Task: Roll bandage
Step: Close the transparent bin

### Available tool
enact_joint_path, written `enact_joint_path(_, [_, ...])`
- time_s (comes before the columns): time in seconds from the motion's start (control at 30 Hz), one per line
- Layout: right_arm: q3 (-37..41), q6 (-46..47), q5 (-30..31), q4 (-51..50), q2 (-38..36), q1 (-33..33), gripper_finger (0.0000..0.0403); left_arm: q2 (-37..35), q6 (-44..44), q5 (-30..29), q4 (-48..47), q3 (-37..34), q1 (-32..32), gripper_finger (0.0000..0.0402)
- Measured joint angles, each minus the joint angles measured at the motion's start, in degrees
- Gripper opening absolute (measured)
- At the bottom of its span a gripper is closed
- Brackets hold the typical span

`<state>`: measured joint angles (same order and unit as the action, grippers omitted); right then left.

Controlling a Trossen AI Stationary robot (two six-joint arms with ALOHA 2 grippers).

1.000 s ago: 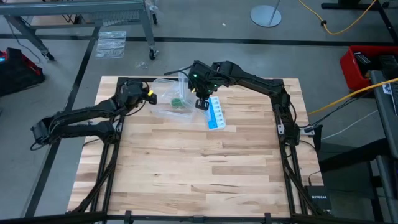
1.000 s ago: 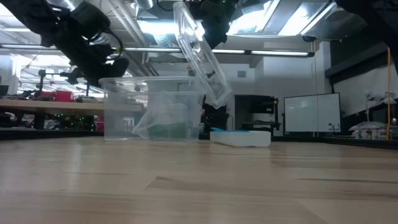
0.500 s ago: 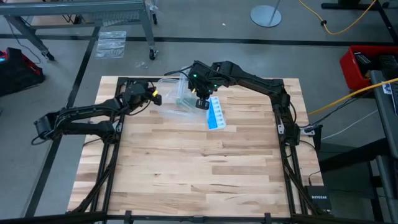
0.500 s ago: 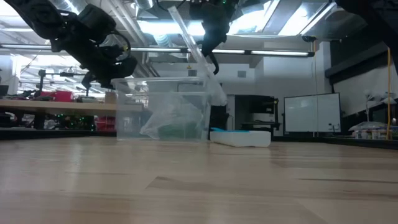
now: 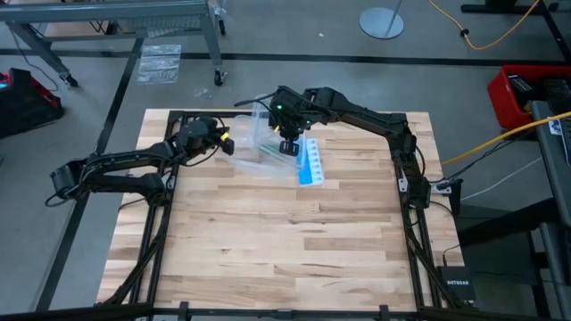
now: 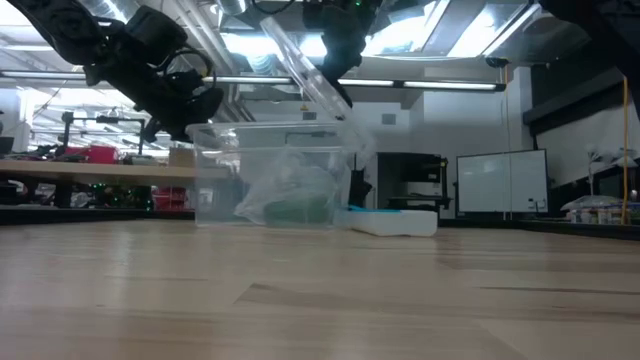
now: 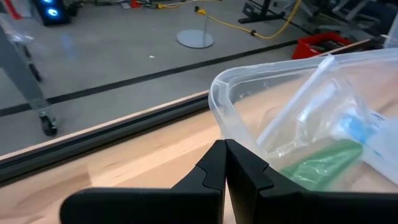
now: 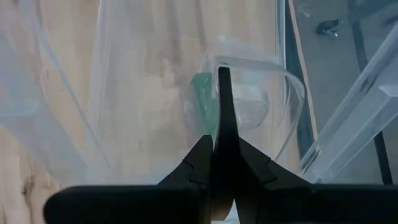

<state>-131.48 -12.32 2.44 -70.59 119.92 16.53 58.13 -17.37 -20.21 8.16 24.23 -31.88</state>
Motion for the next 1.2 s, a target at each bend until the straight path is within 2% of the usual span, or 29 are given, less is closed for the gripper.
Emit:
enact_joint_path(0.3, [0.0, 0.0, -0.5, 0.7, 0.0, 0.0, 0.0037, 0.0, -0.4, 2.7, 0.1, 0.0, 2.7, 0.0003])
enact_joint_path(0.97, [-0.1, 0.0, -6.1, 2.2, 2.1, -0.4, 0.0038, 0.0, -1.4, 2.8, 0.7, 0.0, 5.8, 0.0003])
enact_joint_path(1.2, [-0.1, 0.0, -6.0, 5.0, 2.2, -0.4, 0.0094, 0.0, -1.3, 2.9, 0.4, 0.0, 5.8, 0.0003])
